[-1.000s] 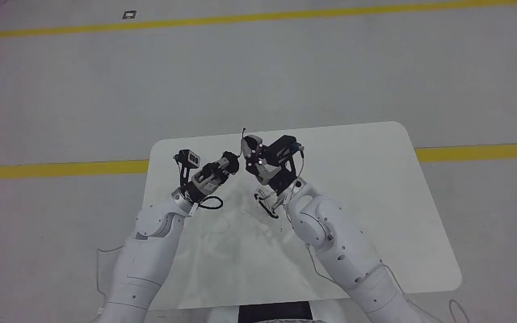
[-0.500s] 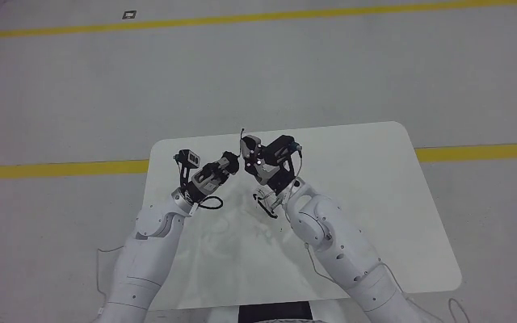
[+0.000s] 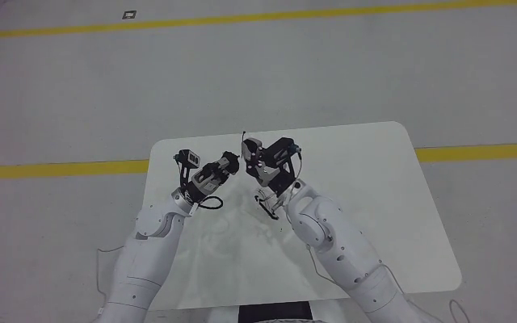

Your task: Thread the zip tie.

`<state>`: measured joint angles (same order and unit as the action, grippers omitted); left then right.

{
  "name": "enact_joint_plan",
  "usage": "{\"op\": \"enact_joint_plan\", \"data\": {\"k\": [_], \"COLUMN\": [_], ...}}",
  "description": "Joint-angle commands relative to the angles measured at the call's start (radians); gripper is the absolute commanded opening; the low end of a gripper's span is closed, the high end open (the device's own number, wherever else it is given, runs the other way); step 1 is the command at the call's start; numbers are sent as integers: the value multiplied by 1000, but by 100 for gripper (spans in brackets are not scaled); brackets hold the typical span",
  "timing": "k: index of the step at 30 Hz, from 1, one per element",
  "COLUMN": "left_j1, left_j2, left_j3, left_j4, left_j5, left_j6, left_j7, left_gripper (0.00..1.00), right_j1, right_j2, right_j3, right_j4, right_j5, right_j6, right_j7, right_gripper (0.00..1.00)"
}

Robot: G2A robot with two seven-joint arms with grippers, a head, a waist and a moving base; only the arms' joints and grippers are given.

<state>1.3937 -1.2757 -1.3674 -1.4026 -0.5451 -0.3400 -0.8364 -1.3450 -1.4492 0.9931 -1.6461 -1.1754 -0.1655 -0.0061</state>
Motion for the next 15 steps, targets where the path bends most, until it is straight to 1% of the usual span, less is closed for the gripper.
{"op": "enact_joint_plan", "data": {"k": [1,8,15], "left_j1": [0,0,0], "left_j2": [0,0,0], "left_j3": [0,0,0], "left_j4": [0,0,0], "left_j5": [0,0,0], "left_j6": [0,0,0], "left_j7": [0,0,0], "left_gripper": [0,0,0], "right_j1": [-3,-7,-2], "right_j2": [1,2,1], "right_j3": [4,7,0], "right_j4": [-7,-39,-31], "right_j5": [1,15,19], "right_j6": [3,-7,-8], "right_j7": [-6,-14,-13], "right_gripper": [0,0,0]}}
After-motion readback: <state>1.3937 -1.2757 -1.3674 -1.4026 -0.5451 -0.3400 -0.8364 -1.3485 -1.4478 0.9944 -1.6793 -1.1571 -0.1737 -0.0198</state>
